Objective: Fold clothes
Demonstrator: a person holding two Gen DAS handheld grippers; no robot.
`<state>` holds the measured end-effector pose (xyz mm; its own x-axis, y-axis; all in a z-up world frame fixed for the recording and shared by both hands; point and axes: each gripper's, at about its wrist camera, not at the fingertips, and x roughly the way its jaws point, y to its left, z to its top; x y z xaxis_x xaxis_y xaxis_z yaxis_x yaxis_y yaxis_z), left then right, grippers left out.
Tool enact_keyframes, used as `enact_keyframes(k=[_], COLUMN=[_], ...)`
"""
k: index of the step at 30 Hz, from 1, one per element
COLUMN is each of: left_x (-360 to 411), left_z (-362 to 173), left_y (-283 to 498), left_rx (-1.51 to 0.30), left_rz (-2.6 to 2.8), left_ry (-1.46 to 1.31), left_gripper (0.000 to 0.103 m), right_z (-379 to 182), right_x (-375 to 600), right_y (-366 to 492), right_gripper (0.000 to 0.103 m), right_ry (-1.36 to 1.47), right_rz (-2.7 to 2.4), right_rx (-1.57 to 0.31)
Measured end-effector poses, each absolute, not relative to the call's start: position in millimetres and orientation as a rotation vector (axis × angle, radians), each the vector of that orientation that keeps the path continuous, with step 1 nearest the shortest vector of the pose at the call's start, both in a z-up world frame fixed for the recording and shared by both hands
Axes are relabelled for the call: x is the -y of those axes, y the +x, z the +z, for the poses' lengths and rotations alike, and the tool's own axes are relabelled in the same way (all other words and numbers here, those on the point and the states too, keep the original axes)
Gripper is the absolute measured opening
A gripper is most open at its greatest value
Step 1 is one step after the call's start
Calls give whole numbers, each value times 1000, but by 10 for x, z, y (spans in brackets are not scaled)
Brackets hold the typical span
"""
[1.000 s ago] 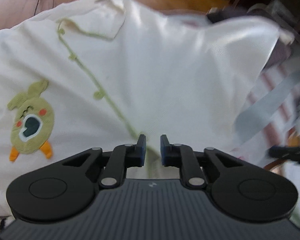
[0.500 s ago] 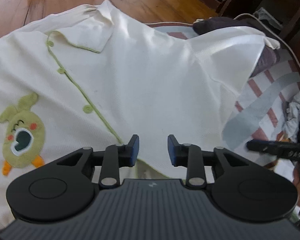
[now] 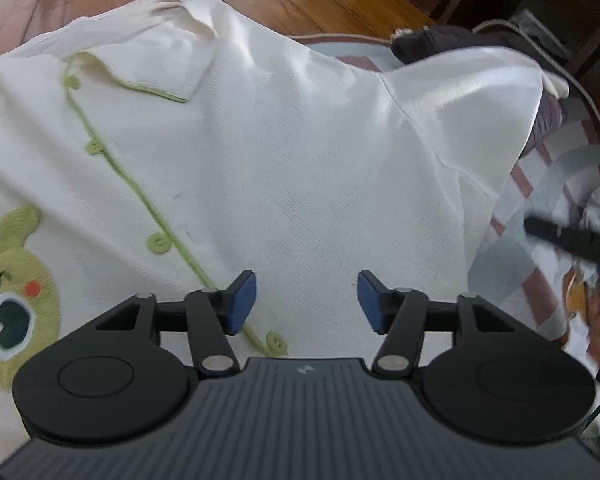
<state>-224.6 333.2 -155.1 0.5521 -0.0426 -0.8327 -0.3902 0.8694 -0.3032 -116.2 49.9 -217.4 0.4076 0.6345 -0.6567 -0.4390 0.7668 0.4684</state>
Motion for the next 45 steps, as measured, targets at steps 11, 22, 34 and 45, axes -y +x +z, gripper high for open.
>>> enact_keyframes(k=[11, 22, 34, 45], left_x=[-3482, -3291, -3091, -3287], left_z=[-1694, -1801, -1463, -1538], left_y=[-2407, -2499, -2511, -2754], left_rx=[-914, -1072, -925, -972], left_rz=[169, 122, 374, 449], left_ry=[-615, -631, -194, -357], left_gripper=[61, 62, 2, 10], right_z=[-2418, -2328, -2230, -2268], right_x=[-753, -701, -671, -700], right_y=[-655, -810, -791, -916], right_gripper=[2, 2, 2, 10], right_ry=[469, 260, 239, 215], right_rz=[638, 576, 605, 498], right_rx=[-870, -729, -678, -767])
